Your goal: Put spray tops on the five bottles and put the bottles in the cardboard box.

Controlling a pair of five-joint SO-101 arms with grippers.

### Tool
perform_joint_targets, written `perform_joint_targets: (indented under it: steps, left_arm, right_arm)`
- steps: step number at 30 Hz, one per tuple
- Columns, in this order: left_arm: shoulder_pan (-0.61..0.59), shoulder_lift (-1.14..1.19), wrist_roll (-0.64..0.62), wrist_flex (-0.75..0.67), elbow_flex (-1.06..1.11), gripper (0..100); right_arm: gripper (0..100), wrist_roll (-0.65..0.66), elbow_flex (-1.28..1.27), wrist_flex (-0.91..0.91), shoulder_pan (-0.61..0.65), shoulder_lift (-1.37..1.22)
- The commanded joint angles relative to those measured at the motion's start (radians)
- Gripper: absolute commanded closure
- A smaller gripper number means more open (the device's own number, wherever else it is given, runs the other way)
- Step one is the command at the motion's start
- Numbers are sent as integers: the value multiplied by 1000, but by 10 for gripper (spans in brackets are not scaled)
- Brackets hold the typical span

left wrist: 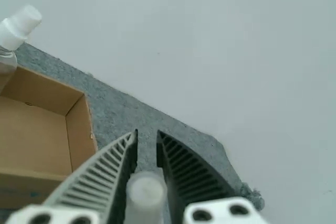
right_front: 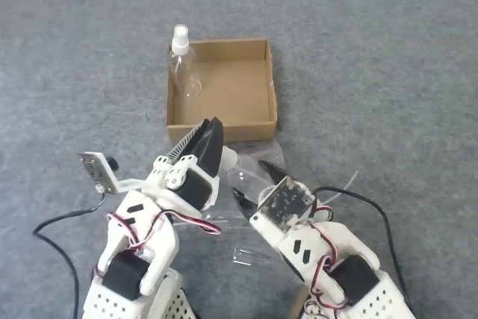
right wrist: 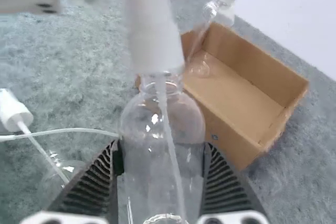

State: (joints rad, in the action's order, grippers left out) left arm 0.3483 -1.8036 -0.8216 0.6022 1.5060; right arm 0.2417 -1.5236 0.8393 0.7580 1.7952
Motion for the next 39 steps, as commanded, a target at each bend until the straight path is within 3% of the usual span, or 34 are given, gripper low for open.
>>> perform_joint_targets:
  steps: [1, 39]
  left_arm:
    - [6, -15, 57, 0, -2, 987]
    - [83, -15, 161, 101, 5, 986]
  right_arm:
    - [993, 43, -5, 7, 24, 19]
    - [993, 0, 0, -15, 16, 21]
